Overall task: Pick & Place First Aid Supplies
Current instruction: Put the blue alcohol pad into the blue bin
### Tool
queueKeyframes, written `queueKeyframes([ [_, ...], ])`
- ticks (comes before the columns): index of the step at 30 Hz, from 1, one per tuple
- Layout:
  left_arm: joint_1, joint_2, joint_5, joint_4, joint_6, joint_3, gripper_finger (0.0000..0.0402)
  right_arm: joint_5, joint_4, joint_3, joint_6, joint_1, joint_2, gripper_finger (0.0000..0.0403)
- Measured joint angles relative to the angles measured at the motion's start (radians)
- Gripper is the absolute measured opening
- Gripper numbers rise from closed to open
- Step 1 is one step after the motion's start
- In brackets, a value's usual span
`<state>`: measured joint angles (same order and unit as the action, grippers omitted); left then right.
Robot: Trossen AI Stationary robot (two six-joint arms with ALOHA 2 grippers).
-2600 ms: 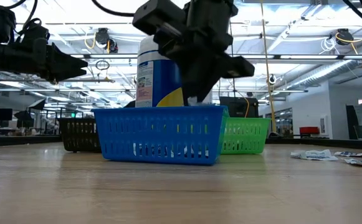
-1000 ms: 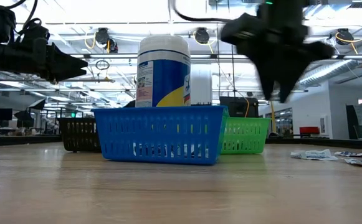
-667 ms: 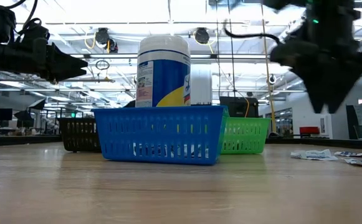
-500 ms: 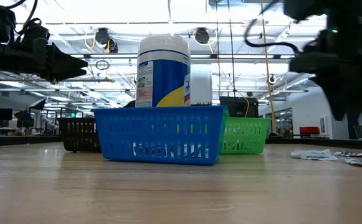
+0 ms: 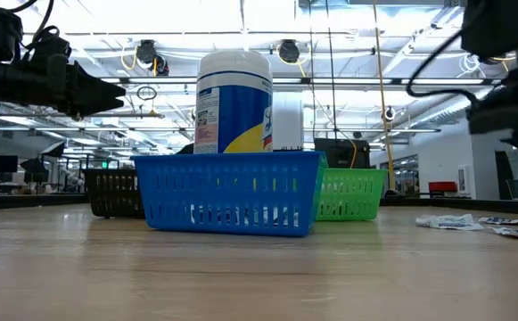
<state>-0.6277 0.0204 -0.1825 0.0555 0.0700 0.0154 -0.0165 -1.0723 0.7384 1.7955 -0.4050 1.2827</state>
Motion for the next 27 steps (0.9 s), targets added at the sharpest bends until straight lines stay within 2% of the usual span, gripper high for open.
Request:
queueKeyframes([
  [7, 0.0, 0.0, 0.0, 0.0, 0.0, 0.0, 0.0397, 0.076, 0.042, -0.068, 0.027, -0.003, 0.0, 0.0137],
  [15, 0.0, 0.0, 0.0, 0.0, 0.0, 0.0, 0.0397, 0.166, 0.177, -0.137, 0.021, -0.002, 0.025, 0.013],
  [18, 0.0, 0.0, 0.0, 0.0, 0.0, 0.0, 0.0397, 0.17, 0.195, -0.139, 0.025, -0.002, 0.026, 0.01],
  [23, 0.0, 0.0, 0.0, 0.0, 0.0, 0.0, 0.0397, 0.169, 0.234, -0.139, 0.021, -0.002, 0.027, 0.0012],
  [27, 0.0, 0.0, 0.0, 0.0, 0.0, 0.0, 0.0397, 0.171, 0.233, -0.13, 0.024, -0.002, 0.027, 0.0007],
])
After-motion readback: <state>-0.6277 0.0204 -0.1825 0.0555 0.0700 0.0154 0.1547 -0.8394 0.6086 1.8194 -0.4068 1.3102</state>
